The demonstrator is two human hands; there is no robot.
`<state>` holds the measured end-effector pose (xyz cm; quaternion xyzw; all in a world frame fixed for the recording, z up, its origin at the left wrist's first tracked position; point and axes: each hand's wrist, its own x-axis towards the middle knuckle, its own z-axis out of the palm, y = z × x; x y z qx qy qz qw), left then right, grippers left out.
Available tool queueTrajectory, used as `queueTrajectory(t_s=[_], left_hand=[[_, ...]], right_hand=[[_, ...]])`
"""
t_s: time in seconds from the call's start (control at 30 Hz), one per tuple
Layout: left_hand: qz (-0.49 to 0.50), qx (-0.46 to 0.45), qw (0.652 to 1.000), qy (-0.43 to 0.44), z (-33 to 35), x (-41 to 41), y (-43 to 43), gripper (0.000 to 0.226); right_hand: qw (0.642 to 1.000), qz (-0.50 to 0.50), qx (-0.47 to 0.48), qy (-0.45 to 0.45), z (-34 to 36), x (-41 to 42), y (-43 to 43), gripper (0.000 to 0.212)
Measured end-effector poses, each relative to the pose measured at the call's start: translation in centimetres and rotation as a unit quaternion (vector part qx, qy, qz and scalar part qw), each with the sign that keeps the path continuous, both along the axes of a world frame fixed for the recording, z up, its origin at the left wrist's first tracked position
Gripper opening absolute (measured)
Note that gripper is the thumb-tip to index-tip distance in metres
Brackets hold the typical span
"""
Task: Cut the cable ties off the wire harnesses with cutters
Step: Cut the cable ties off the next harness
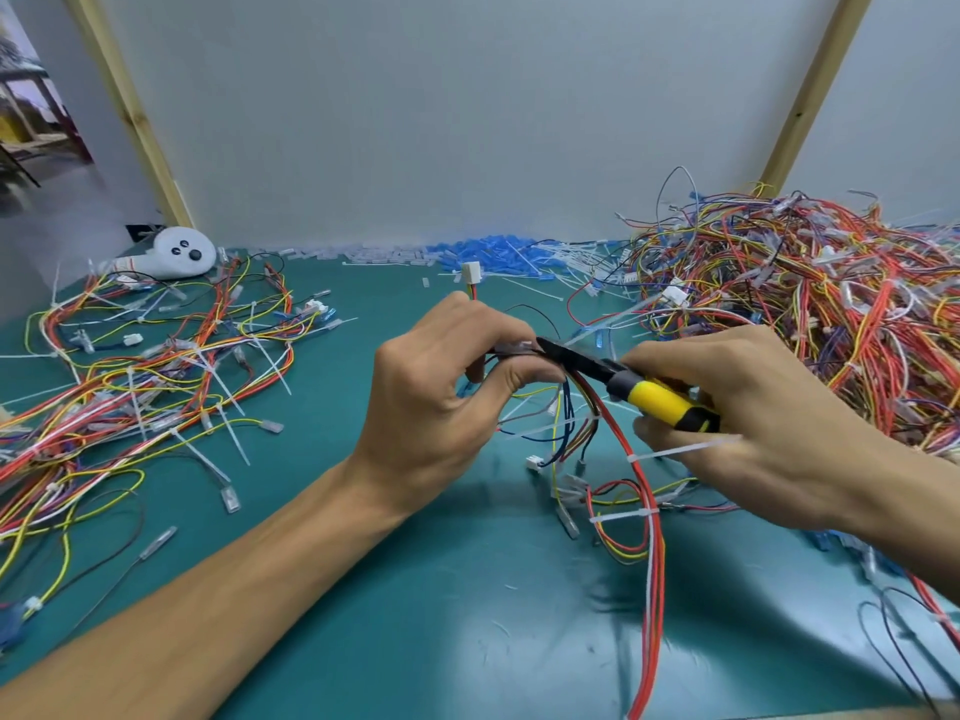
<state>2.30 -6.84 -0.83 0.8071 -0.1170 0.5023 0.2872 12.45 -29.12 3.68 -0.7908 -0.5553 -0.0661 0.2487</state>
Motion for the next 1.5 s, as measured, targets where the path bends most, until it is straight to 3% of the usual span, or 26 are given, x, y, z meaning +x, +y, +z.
queueTrajectory(t_s=[0.27,0.6,0.73,0.83,1.07,1.33,1.5], left_hand=[[-0.001,-0.017,1.0,-0.002,-0.1,0.1,0.3,0.025],[-0.01,-0.026,1.0,-0.003,0.1,-0.2,0.0,0.023],[-0.01,-0.032,0.999,-0.001,0.1,-0.2,0.0,0.023],[-0.016,-0.039,0.999,-0.002,-0.1,-0.3,-0.1,0.02],[-0.027,-0.037,0.999,0.005,0.1,-0.3,-0.1,0.016],[-0.027,0.004,1.0,-0.002,0.2,-0.6,-0.1,0.018],[-0.024,0.016,1.0,-0.009,0.2,-0.7,-0.4,0.016]], right_hand=[[1.0,-0.005,0.019,-0.007,-0.7,0.0,0.4,0.037],[0.999,0.012,0.008,-0.036,-0.5,0.1,0.0,0.015],[0.999,0.023,0.005,-0.038,-0.7,0.2,0.5,0.04],[0.999,0.019,0.019,-0.043,-1.2,0.6,0.3,0.045],[0.996,0.033,0.01,-0.081,-0.7,0.8,0.1,0.041],[0.998,0.057,-0.017,-0.013,0.8,0.9,-0.6,0.025],[0.998,0.061,-0.018,-0.023,0.9,0.7,-0.9,0.024]])
